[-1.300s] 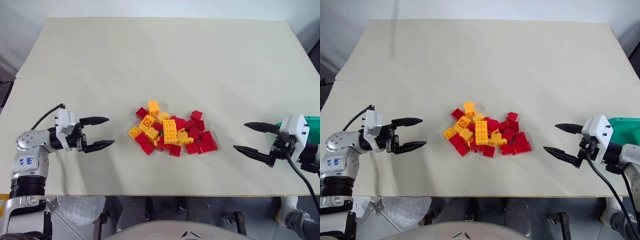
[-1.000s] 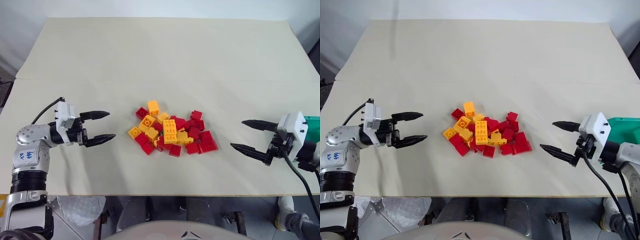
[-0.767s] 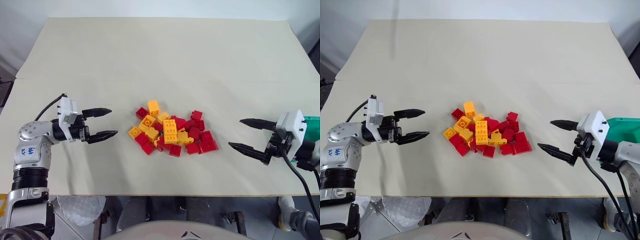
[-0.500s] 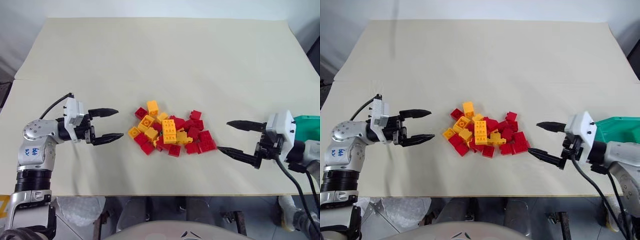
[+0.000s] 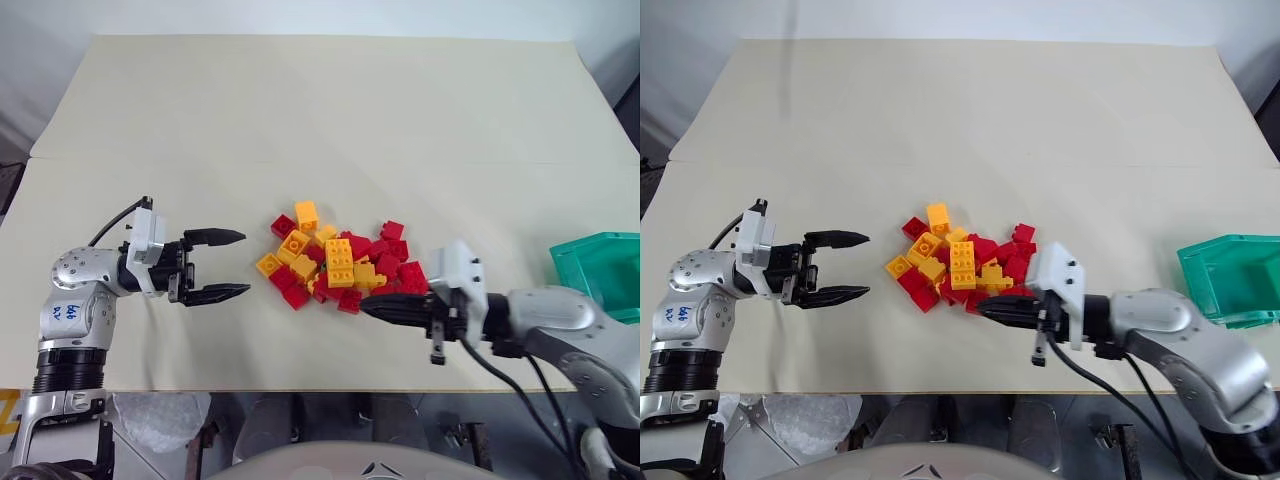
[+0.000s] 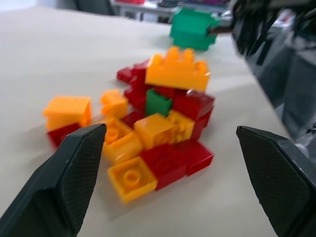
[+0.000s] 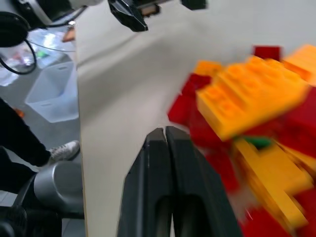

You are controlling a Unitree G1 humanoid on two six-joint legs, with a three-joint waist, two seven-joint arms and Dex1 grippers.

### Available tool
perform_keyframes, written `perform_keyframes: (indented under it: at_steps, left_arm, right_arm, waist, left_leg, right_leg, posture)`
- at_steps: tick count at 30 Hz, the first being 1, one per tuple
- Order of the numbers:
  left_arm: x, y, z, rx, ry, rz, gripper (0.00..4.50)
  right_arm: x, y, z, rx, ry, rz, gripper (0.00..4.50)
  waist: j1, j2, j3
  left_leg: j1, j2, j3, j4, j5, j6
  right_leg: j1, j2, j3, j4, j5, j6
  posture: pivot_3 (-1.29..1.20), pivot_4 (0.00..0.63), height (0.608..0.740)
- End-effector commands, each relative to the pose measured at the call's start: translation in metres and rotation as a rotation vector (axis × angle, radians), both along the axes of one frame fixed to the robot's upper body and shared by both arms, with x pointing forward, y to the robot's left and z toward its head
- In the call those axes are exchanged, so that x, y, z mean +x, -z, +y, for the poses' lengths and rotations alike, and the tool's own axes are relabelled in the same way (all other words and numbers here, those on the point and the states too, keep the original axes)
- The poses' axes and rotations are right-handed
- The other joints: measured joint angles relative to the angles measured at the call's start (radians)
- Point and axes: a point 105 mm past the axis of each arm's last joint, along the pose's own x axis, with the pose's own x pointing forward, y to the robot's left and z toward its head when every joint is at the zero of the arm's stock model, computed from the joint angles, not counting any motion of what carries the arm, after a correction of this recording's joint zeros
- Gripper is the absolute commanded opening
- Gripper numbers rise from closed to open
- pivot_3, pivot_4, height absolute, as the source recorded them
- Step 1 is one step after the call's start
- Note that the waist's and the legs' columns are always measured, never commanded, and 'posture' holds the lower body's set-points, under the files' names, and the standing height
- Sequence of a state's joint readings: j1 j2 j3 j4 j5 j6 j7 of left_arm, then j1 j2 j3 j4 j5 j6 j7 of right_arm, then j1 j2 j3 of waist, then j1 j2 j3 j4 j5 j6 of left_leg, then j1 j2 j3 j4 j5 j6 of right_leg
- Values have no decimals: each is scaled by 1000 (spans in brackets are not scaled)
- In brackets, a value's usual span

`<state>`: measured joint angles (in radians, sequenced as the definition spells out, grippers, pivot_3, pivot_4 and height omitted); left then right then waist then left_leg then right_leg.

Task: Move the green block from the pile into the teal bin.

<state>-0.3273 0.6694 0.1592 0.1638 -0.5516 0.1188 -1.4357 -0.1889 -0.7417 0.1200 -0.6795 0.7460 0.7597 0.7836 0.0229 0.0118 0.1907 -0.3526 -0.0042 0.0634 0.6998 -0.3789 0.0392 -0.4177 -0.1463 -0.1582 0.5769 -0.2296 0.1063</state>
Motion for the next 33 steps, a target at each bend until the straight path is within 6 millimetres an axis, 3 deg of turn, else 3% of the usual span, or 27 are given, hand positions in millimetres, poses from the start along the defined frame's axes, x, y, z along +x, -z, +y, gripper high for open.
perform_keyframes:
  at_steps: [1, 3, 7, 12, 17, 20, 23, 29, 33]
  left_arm:
    - [-5, -10, 2, -26, 36, -44, 4500]
    - [-11, -13, 4, -55, 85, -37, 4500]
    - [-16, -14, 8, -78, 113, -37, 4500]
    - [-12, -15, 6, -86, 86, -54, 4500]
    - [-10, -15, 5, -98, 65, -75, 4500]
    - [-9, -15, 4, -99, 60, -82, 4500]
    - [-4, -15, 5, -108, 42, -93, 4500]
    - [-2, -14, 0, -120, 40, -106, 4500]
    - [-1, -13, 0, -124, 40, -106, 4500]
  right_arm:
    - [-2, 1, 15, 15, -53, -28, 22]
    - [1, 3, 27, 45, -74, -13, 22]
    - [28, 23, 49, 14, -39, -24, 22]
    - [59, 19, 57, 49, 53, -82, 22]
    - [107, 2, 28, 67, 278, -184, 22]
    - [119, -2, 13, 63, 358, -211, 22]
    - [134, -6, -24, 9, 471, -272, 22]
    - [125, -24, -47, 5, 463, -321, 22]
    - [106, -39, -69, 6, 419, -323, 22]
  waist:
    - [0, 0, 0]
    - [0, 0, 0]
    - [-11, -1, -1]
    - [-20, -1, -1]
    - [-24, -1, -1]
    - [-25, -1, -1]
    - [-25, -1, 0]
    - [-28, -1, 0]
    - [-25, 0, 0]
  left_leg:
    - [0, 0, 0, 0, 0, 0]
    - [0, 0, 0, 0, 0, 0]
    - [0, 0, 1, 1, 0, 0]
    - [0, 0, 0, 1, 0, 0]
    - [0, 0, 1, 1, 0, 0]
    - [0, 0, 1, 1, 0, 0]
    - [0, 0, 1, 0, 0, 0]
    - [0, 0, 1, 0, 0, 0]
    - [0, 1, 2, 0, 0, 0]
  right_leg:
    - [0, 0, 0, 0, 0, 0]
    - [0, 0, 0, 0, 0, 0]
    - [0, 1, 0, 1, 0, 0]
    - [0, 1, 0, 1, 0, 0]
    - [0, 1, 0, 1, 0, 0]
    - [0, 1, 0, 1, 0, 0]
    - [0, 1, 0, 1, 0, 0]
    - [0, 1, 0, 1, 0, 0]
    - [0, 2, 1, 1, 0, 0]
  posture:
    - [0, 150, 740]
    - [0, 150, 740]
    - [0, 150, 740]
    - [0, 150, 740]
    - [0, 150, 740]
    - [0, 150, 740]
    - [0, 150, 740]
    - [0, 150, 740]
    - [0, 150, 740]
